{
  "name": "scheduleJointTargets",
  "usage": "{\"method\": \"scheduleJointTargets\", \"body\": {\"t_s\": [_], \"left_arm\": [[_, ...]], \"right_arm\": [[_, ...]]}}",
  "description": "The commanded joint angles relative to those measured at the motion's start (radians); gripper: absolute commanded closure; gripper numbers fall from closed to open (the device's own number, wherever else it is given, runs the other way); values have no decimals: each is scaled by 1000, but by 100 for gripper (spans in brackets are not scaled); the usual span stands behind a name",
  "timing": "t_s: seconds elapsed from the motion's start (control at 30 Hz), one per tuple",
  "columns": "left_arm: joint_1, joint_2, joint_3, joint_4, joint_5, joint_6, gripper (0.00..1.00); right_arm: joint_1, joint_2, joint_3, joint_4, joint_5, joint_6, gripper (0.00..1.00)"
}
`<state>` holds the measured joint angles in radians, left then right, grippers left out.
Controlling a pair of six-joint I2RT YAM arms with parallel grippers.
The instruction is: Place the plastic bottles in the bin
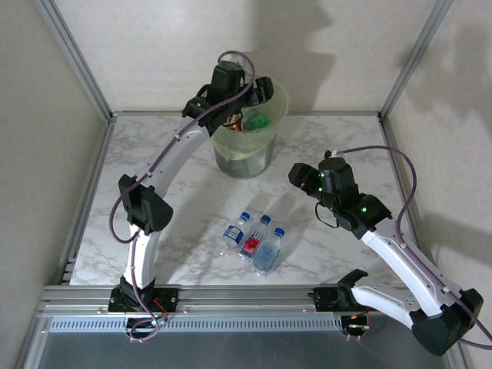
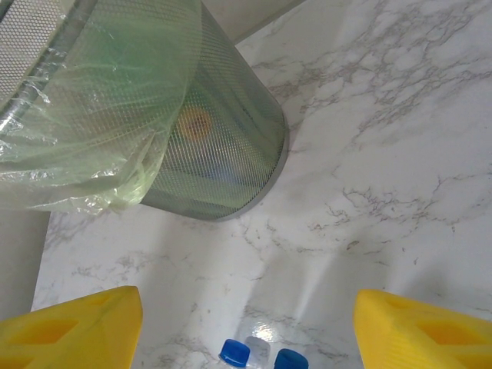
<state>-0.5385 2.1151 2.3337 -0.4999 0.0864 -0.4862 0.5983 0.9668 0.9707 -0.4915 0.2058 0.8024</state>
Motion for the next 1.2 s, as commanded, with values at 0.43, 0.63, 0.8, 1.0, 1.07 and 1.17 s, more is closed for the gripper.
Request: {"method": "scheduleJointTargets", "body": {"t_s": [0.43, 0.63, 0.8, 1.0, 1.07, 1.17], "left_arm": [[-106, -804, -889, 99, -48, 71, 23], [-146, -943, -1212, -12, -31, 13, 25], [-173, -931, -1387, -19, 62, -26, 20], [-262, -852, -1455, -3, 91, -6, 6], [-276, -817, -1467, 0, 90, -6, 7], [-278, -780, -1495, 9, 96, -23, 15]], "right_arm": [[48, 5, -47, -34, -37, 46, 28], [91, 45, -76, -17, -37, 76, 27], [132, 105, -63, -18, -39, 84, 27], [139, 114, -59, -9, -37, 95, 27], [138, 117, -54, -10, -34, 94, 27], [139, 121, -49, -11, -34, 93, 27]]}}
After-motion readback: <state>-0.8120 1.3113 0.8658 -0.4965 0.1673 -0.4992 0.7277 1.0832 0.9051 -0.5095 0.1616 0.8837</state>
